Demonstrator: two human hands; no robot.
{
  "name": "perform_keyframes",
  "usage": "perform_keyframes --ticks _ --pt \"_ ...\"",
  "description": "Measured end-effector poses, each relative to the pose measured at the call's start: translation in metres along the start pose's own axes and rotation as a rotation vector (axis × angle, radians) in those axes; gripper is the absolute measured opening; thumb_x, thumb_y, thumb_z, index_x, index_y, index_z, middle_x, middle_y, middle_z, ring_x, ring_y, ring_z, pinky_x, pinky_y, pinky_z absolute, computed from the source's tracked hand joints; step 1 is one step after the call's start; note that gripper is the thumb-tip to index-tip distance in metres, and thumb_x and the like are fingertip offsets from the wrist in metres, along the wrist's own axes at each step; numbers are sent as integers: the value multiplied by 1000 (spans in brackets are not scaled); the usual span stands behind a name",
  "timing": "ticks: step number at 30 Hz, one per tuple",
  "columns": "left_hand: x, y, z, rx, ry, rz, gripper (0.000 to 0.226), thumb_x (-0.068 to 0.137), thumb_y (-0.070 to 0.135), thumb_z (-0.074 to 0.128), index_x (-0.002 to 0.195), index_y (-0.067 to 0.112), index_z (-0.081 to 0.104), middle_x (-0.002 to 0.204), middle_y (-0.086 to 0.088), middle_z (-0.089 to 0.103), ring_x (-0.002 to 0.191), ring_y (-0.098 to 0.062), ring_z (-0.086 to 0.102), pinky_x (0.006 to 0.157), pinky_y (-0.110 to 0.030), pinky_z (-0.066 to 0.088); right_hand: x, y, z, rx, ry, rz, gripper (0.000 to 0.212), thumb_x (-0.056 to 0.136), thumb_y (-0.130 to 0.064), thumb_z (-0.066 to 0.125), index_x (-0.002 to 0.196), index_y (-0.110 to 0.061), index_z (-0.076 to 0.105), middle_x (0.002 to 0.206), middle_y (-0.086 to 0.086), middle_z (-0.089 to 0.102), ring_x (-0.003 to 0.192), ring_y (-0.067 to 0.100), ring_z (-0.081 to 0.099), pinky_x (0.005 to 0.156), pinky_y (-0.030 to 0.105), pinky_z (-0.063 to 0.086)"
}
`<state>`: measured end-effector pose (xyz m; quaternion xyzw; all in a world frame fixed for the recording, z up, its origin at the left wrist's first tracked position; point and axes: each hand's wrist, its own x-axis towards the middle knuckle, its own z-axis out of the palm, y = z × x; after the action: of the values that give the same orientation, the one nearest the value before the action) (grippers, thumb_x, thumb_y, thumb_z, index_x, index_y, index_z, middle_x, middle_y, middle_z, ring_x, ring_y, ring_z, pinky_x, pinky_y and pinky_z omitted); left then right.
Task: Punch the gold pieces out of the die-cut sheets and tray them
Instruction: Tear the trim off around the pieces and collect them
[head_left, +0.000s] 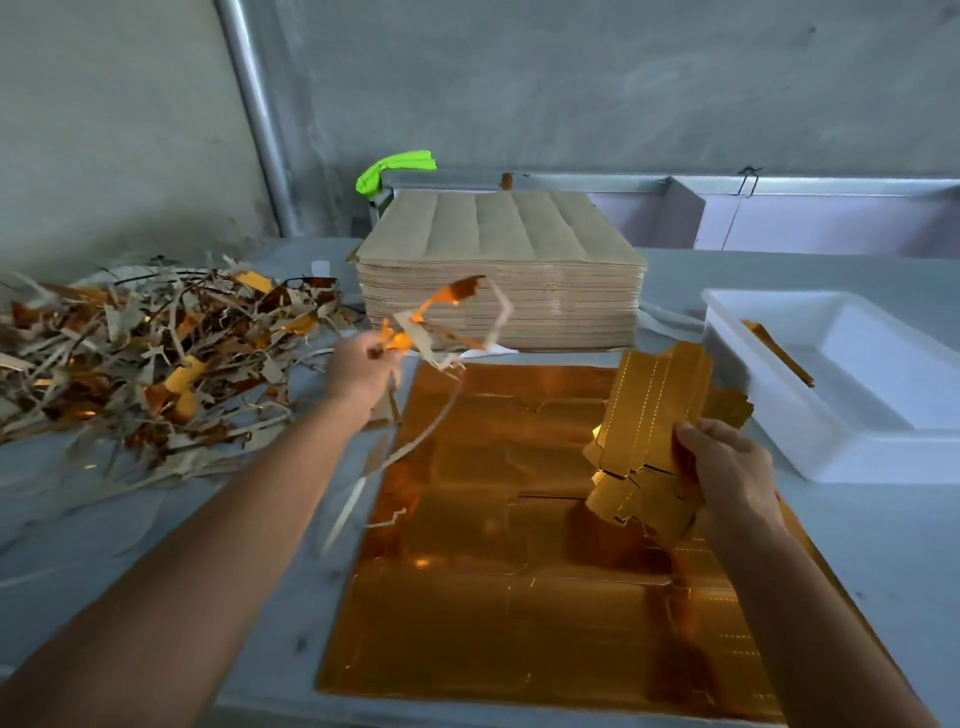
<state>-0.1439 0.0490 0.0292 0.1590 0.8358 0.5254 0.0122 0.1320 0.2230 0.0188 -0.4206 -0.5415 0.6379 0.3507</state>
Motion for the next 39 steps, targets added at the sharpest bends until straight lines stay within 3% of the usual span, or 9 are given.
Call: perform_keyframes --ticks 4,12,20,26,29,31,33,36,39 --pt "49 -10 -29 11 331 39 16 90 3 51 94 -8 63 94 -24 64 95 -39 61 75 -41 47 -2 9 23 -19 -73 -16 11 97 -18 51 92 -20 60 84 6 68 70 20 67 54 31 51" --pt "105 -25 -59 80 629 50 12 91 3 47 87 -4 56 98 -25 63 87 -25 54 73 -32 41 13 20 62 9 -213 -35 17 98 -12 49 112 -19 55 99 8 66 86 27 67 65 36 55" --pt "157 29 -126 102 903 170 31 98 16 34 118 -1 52 111 -16 51 101 -26 45 96 -36 33 31 15 104 -33 -308 -128 28 97 -16 49 106 -43 46 113 -5 54 100 25 57 77 49 53" --pt "123 16 -94 949 247 -149 78 87 15 60 147 -1 13 152 -22 13 139 -38 10 110 -54 24 21 13 120 -76 -437 -244 74 97 -2 44 148 -44 10 156 -7 19 141 25 26 106 61 33" --pt "88 40 -82 1199 133 -16 42 91 19 54 129 1 50 131 -21 49 122 -36 45 92 -45 43 21 16 119 -42 -460 -202 83 97 -2 45 150 -39 -7 158 -1 17 144 26 22 110 61 27" --pt "56 48 -66 971 221 233 25 95 24 50 102 5 65 89 -11 63 85 -29 60 65 -33 44 19 18 115 -6 -453 -179 71 97 -4 46 150 -35 9 146 3 39 133 27 41 104 60 38" --pt "9 49 -36 530 25 319 36 94 44 51 87 11 62 70 1 54 66 -19 53 53 -25 38 14 18 111 -19 -449 -199 54 96 -7 48 141 -31 29 126 -2 54 118 21 55 98 53 46" --pt "-62 46 11 -41 -564 -98 75 70 71 55 125 20 51 125 -2 56 109 -18 54 94 -39 47 6 15 103 0 -481 -231 37 96 -10 48 128 -27 43 116 -4 61 109 15 59 96 48 48" --pt "-91 34 48 -338 -560 -209 83 63 63 67 130 17 49 131 -3 55 125 -24 49 106 -45 37 -2 13 92 22 -513 -298 29 97 -9 46 119 -27 53 109 -6 67 105 9 63 86 33 54"
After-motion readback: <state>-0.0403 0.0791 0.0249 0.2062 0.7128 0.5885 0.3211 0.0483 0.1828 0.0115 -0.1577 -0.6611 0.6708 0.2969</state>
